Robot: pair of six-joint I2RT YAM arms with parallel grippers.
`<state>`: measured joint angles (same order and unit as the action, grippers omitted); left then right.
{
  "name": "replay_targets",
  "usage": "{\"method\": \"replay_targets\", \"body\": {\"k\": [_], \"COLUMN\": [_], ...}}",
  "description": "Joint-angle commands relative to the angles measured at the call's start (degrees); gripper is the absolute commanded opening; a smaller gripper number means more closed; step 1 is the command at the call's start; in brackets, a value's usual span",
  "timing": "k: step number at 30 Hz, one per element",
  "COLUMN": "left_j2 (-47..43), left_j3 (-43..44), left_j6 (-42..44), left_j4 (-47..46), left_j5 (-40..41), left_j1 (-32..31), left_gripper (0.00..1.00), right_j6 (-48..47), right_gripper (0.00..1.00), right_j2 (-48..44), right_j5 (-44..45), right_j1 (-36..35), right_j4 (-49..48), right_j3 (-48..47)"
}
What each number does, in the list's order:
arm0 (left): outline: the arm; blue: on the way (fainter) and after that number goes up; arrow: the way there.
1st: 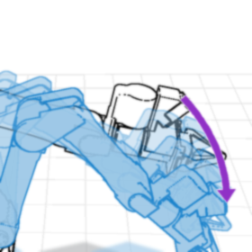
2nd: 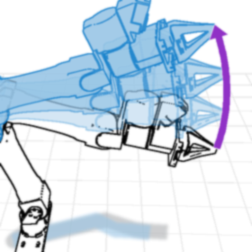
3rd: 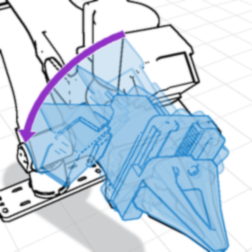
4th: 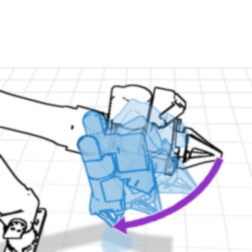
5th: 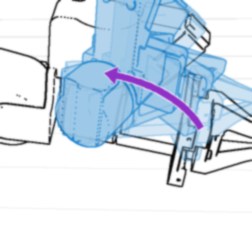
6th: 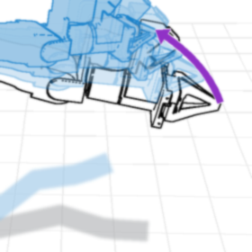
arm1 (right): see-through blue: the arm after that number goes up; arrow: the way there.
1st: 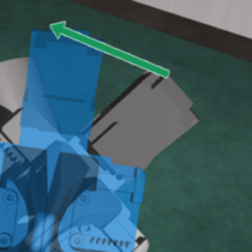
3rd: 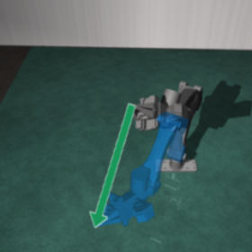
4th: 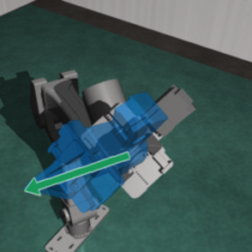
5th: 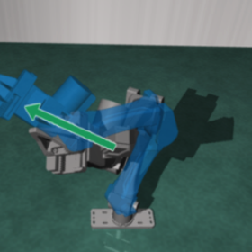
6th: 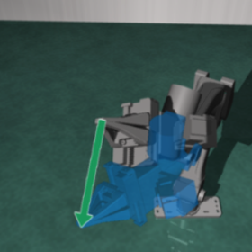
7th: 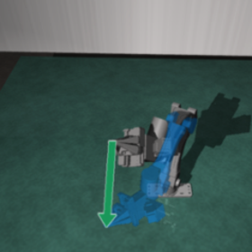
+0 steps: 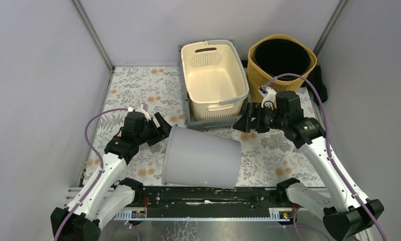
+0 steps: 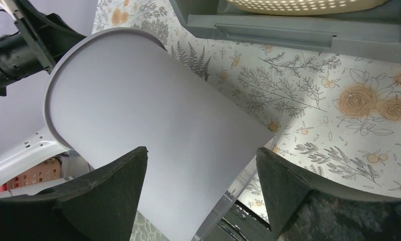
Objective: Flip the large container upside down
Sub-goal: Place the container at the center of the board, then turn the container upside down at the center of the board.
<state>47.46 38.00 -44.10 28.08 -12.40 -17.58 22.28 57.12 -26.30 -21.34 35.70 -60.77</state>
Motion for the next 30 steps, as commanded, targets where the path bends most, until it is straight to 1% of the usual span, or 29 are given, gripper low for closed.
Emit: {"method": "replay_targets", "body": {"k": [1, 3, 6, 10, 16, 20, 26, 30], "left_j2": [0.38, 0.80, 1.97, 3.66, 5.41, 6.43, 7.16, 7.46], "left_j3": [1.93, 1.90, 1.59, 1.50, 2.59, 2.74, 2.82, 3.04], "left_j6": [-0.38, -0.38, -0.46, -0.30, -0.02, 0.09, 0.15, 0.32], "left_j4": [-3.64, -4.27, -5.52, -7.07, -8.39, -8.79, -9.40, -9.44], "left_j5": [-0.45, -0.33, -0.70, -0.56, 0.35, 0.87, 1.22, 1.42], "left_j1": [-0.21, -0.25, -0.26, -0.28, -0.26, -0.26, -0.24, -0.26], "left_gripper": [0.83, 0.83, 0.82, 0.82, 0.82, 0.82, 0.82, 0.82], "right_j6": [-1.45, -1.94, -2.43, -3.29, -5.14, -4.15, -1.87, -0.04], "right_gripper": [0.86, 0.86, 0.86, 0.86, 0.86, 0.86, 0.86, 0.85], "right_j2": [-2.09, -2.19, -2.45, -2.11, 0.18, 0.67, 2.21, 3.97], "right_j5": [-3.69, -4.73, -8.97, -11.80, -7.35, -10.38, -12.27, -10.18], "right_j1": [-0.46, -0.52, -1.09, -4.49, -13.02, -18.15, -26.55, -33.02], "right_j4": [2.15, 3.47, 3.31, 2.10, 2.89, 0.71, -3.13, -6.51], "right_j3": [-2.53, -3.09, -3.16, -3.36, -6.75, -8.09, -5.13, -2.14]}}
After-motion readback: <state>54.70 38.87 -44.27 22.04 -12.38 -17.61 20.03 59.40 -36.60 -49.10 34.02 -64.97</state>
